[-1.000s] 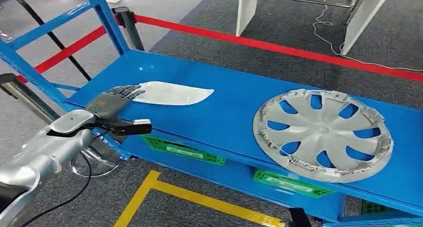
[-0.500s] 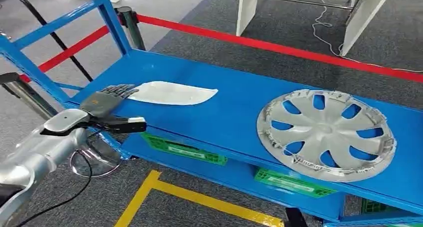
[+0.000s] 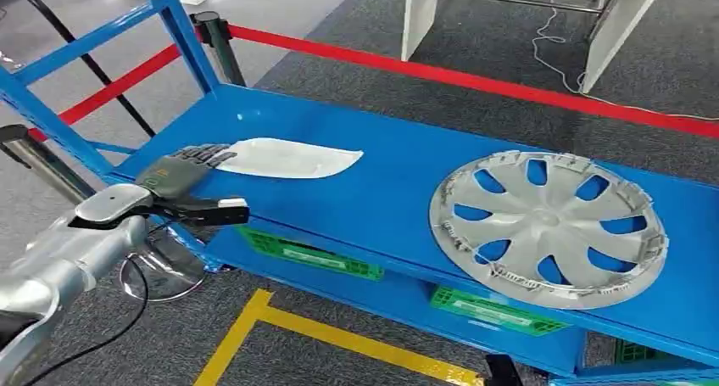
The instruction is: Take the parts from the cabinet and place them on the table.
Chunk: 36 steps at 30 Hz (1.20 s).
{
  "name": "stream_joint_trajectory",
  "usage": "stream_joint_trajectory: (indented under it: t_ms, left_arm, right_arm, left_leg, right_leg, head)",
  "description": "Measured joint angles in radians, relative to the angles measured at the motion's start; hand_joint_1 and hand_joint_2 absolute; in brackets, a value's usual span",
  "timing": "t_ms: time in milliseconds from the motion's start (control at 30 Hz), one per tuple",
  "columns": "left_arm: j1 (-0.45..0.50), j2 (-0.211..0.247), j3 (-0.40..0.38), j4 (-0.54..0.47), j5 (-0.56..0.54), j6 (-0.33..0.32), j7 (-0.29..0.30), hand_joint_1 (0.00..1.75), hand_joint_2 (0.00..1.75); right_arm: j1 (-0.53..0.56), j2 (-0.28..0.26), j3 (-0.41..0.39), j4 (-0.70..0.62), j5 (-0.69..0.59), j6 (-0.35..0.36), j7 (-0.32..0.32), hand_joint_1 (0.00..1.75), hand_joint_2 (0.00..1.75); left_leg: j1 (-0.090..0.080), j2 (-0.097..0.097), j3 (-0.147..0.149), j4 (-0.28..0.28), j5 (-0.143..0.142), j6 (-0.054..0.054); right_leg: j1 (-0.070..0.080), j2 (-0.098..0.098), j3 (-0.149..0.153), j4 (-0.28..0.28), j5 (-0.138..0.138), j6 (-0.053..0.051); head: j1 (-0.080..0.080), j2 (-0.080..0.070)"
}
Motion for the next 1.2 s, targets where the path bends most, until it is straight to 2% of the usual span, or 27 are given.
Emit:
stream_joint_trajectory:
  t_ms: [33,67,133,167,200,233,267,333,367,500,533,567,633,667,700,733,767,833,867,900,933,1000,1033,1067,1100,1167,1200]
  left_arm:
    - [-0.001,0.000,0.000,0.000,0.000,-0.002,-0.002,0.00,0.00]
    - [-0.005,0.001,0.000,0.000,0.000,-0.003,-0.001,0.00,0.00]
    - [-0.007,0.002,0.000,0.001,0.000,-0.006,-0.002,0.00,0.00]
    - [-0.004,0.002,0.000,0.003,0.000,-0.010,-0.001,0.00,0.00]
    - [-0.001,0.002,0.000,0.005,0.000,-0.013,-0.002,0.00,0.00]
    - [-0.001,0.002,0.000,0.006,0.000,-0.014,-0.002,0.00,0.00]
    - [-0.002,0.002,0.000,0.006,0.000,-0.014,-0.002,0.00,0.00]
    - [-0.007,0.003,0.000,0.006,0.000,-0.016,-0.003,0.00,0.00]
    - [-0.010,0.003,0.000,0.006,0.000,-0.019,-0.003,0.00,0.00]
    - [-0.012,0.004,0.000,0.006,0.002,-0.026,-0.009,0.00,0.00]
    - [-0.012,0.002,0.001,0.006,0.003,-0.027,-0.010,0.00,0.00]
    - [-0.015,-0.001,0.001,0.006,0.003,-0.027,-0.011,0.00,0.00]
    - [-0.014,-0.002,0.002,0.007,0.001,-0.031,-0.011,0.00,0.00]
    - [-0.012,-0.002,0.002,0.007,-0.001,-0.032,-0.011,0.00,0.00]
    - [-0.009,-0.005,0.001,0.007,-0.001,-0.032,-0.011,0.00,0.00]
    - [-0.006,-0.005,0.001,0.007,-0.002,-0.032,-0.011,0.00,0.00]
    - [-0.005,-0.005,0.001,0.007,-0.001,-0.032,-0.011,0.00,0.00]
    - [-0.007,-0.005,0.001,0.007,-0.001,-0.033,-0.011,0.00,0.00]
    - [-0.008,-0.004,0.002,0.007,-0.001,-0.033,-0.011,0.00,0.00]
    - [-0.009,-0.003,0.001,0.007,-0.003,-0.034,-0.011,0.00,0.00]
    - [-0.008,-0.002,0.002,0.007,-0.003,-0.033,-0.011,0.00,0.00]
    - [-0.005,-0.002,0.001,0.007,-0.003,-0.032,-0.011,0.00,0.00]
    - [-0.005,-0.003,0.001,0.007,-0.004,-0.032,-0.011,0.00,0.00]
    - [-0.006,-0.002,0.001,0.007,-0.007,-0.032,-0.012,0.00,0.00]
    - [-0.007,-0.002,0.001,0.007,-0.007,-0.031,-0.012,0.00,0.00]
    - [-0.003,-0.001,0.001,0.008,-0.011,-0.031,-0.012,0.00,0.00]
    - [0.000,-0.001,0.001,0.009,-0.016,-0.031,-0.012,0.00,0.00]
  right_arm:
    - [-0.002,0.001,0.000,0.000,0.000,-0.001,0.000,0.00,0.00]
    - [-0.004,0.001,0.000,0.000,0.000,-0.001,0.000,0.00,0.00]
    - [-0.003,0.001,0.000,0.000,0.000,0.001,0.001,0.00,0.00]
    - [-0.002,0.001,0.000,0.000,0.000,0.001,0.003,0.00,0.00]
    - [-0.001,0.001,-0.001,0.000,0.000,0.001,0.005,0.00,0.00]
    - [-0.001,0.001,-0.002,0.000,0.000,0.001,0.006,0.00,0.00]
    - [-0.001,0.001,-0.002,0.000,0.000,0.001,0.007,0.00,0.00]
    - [-0.002,0.002,-0.003,0.000,0.000,0.001,0.008,0.00,0.00]
    - [-0.002,0.002,-0.003,0.001,0.000,0.001,0.010,0.00,0.00]
    - [-0.001,0.005,-0.003,0.001,0.000,0.002,0.013,0.00,0.00]
    - [-0.002,0.004,-0.003,0.001,0.000,0.002,0.013,0.00,0.00]
    - [-0.004,0.004,-0.003,0.001,0.000,0.002,0.013,0.00,0.00]
    - [-0.003,0.004,-0.003,0.001,0.000,0.005,0.015,0.00,0.00]
    - [-0.001,0.004,-0.003,0.001,0.001,0.005,0.016,0.00,0.00]
    - [0.002,0.004,-0.003,0.001,0.004,0.006,0.018,0.00,0.00]
    - [0.002,0.004,-0.003,0.001,0.005,0.008,0.019,0.00,0.00]
    - [0.001,0.004,-0.003,0.001,0.008,0.009,0.019,0.00,0.00]
    - [0.000,0.004,-0.003,0.001,0.012,0.009,0.021,0.00,0.00]
    - [-0.001,0.005,-0.003,0.002,0.013,0.010,0.023,0.00,0.00]
    - [0.000,0.006,-0.003,0.002,0.013,0.010,0.023,0.00,0.00]
    - [-0.002,0.005,-0.003,0.002,0.014,0.010,0.025,0.00,0.00]
    - [0.003,0.005,-0.003,0.002,0.014,0.010,0.025,0.00,0.00]
    - [0.003,0.006,-0.003,0.002,0.014,0.011,0.026,0.00,0.00]
    - [0.002,0.006,-0.003,0.002,0.014,0.011,0.026,0.00,0.00]
    - [0.000,0.006,-0.003,0.002,0.014,0.011,0.026,0.00,0.00]
    - [0.000,0.006,-0.003,0.002,0.015,0.011,0.026,0.00,0.00]
    - [0.001,0.005,-0.004,0.002,0.015,0.011,0.027,0.00,0.00]
  left_leg:
    - [0.002,0.001,-0.007,0.015,-0.015,-0.006]
    - [0.003,0.002,-0.026,0.060,-0.042,-0.012]
    - [0.006,0.002,-0.101,0.222,-0.111,-0.021]
    - [0.006,0.002,-0.136,0.288,-0.127,-0.023]
    - [0.007,0.002,-0.150,0.305,-0.118,-0.023]
    - [0.008,0.002,-0.142,0.279,-0.090,-0.020]
    - [0.008,0.002,-0.117,0.219,-0.048,-0.016]
    - [0.004,0.002,-0.039,0.041,0.044,0.000]
    - [-0.002,0.002,-0.022,0.026,0.026,0.005]
    - [-0.004,0.001,-0.013,-0.007,0.014,0.019]
    - [0.006,0.004,-0.001,-0.022,0.018,0.021]
    - [0.006,0.003,0.003,-0.026,0.018,0.023]
    - [0.004,0.004,0.004,-0.025,0.013,0.030]
    - [0.003,0.004,0.004,-0.025,0.011,0.032]
    - [0.003,0.002,0.005,-0.024,0.009,0.033]
    - [0.004,0.001,0.007,-0.022,0.006,0.032]
    - [0.005,0.000,0.011,-0.018,0.001,0.030]
    - [0.008,-0.001,0.018,-0.002,-0.018,0.020]
    - [0.004,-0.001,0.015,0.001,-0.024,0.013]
    - [0.000,-0.002,0.009,0.016,-0.027,0.010]
    - [0.000,-0.002,0.009,0.013,-0.025,0.008]
    - [0.002,-0.002,0.011,0.013,-0.026,0.006]
    - [0.003,-0.001,0.005,0.022,-0.038,0.000]
    - [0.004,0.000,-0.002,0.050,-0.051,-0.006]
    - [0.006,0.000,-0.028,0.107,-0.077,-0.011]
    - [0.008,0.001,-0.112,0.270,-0.137,-0.017]
    - [0.008,0.001,-0.143,0.316,-0.142,-0.017]
  right_leg:
    - [-0.001,0.001,0.003,-0.001,0.001,-0.004]
    - [-0.002,0.001,0.004,-0.001,-0.001,-0.011]
    - [-0.001,0.002,0.008,-0.001,-0.004,-0.016]
    - [-0.001,0.002,0.009,-0.001,-0.006,-0.018]
    - [-0.001,0.002,0.012,-0.001,-0.008,-0.019]
    - [-0.001,0.003,0.015,-0.001,-0.010,-0.018]
    - [0.000,0.003,0.019,-0.001,-0.013,-0.018]
    - [0.000,0.004,0.029,-0.002,-0.020,-0.015]
    - [0.003,0.005,0.028,-0.002,-0.022,-0.011]
    - [0.005,0.003,0.030,-0.010,-0.024,0.012]
    - [0.004,0.002,0.021,-0.003,-0.037,0.016]
    - [0.007,0.001,0.005,0.030,-0.057,0.019]
    - [0.005,0.001,-0.073,0.177,-0.119,0.021]
    - [0.005,0.001,-0.114,0.248,-0.139,0.023]
    - [0.006,0.001,-0.143,0.287,-0.138,0.025]
    - [0.005,0.000,-0.146,0.272,-0.108,0.028]
    - [0.004,0.000,-0.127,0.215,-0.060,0.029]
    - [-0.002,-0.004,-0.055,0.044,0.037,0.033]
    - [0.002,-0.003,-0.044,0.041,0.012,0.033]
    - [0.000,0.000,-0.024,0.011,0.006,0.025]
    - [0.001,0.002,-0.028,0.021,0.004,0.017]
    - [0.005,0.003,-0.026,0.022,0.001,0.009]
    - [-0.002,0.002,-0.019,0.017,0.001,0.002]
    - [-0.003,0.003,-0.014,0.017,-0.002,-0.003]
    - [-0.003,0.003,-0.010,0.017,-0.005,-0.009]
    - [-0.002,0.003,-0.001,0.017,-0.011,-0.016]
    - [-0.002,0.003,0.002,0.017,-0.014,-0.016]
  head:
    - [-0.002,0.000]
    - [-0.008,0.000]
    - [-0.006,0.000]
    - [-0.007,0.000]
    - [-0.007,0.000]
    - [-0.007,0.000]
    - [-0.007,0.000]
    - [-0.007,0.000]
    - [-0.005,0.000]
    - [-0.008,0.000]
    - [-0.005,0.000]
    - [-0.004,0.000]
    - [-0.005,0.000]
    - [-0.003,0.000]
    - [-0.003,0.000]
    - [-0.003,0.000]
    - [-0.003,0.000]
    - [-0.003,0.000]
    - [-0.002,0.000]
    - [-0.001,0.000]
    - [-0.002,0.000]
    - [-0.003,0.000]
    - [-0.003,0.000]
    - [-0.009,0.000]
    - [-0.010,0.000]
    - [-0.010,0.000]
    - [-0.010,0.000]
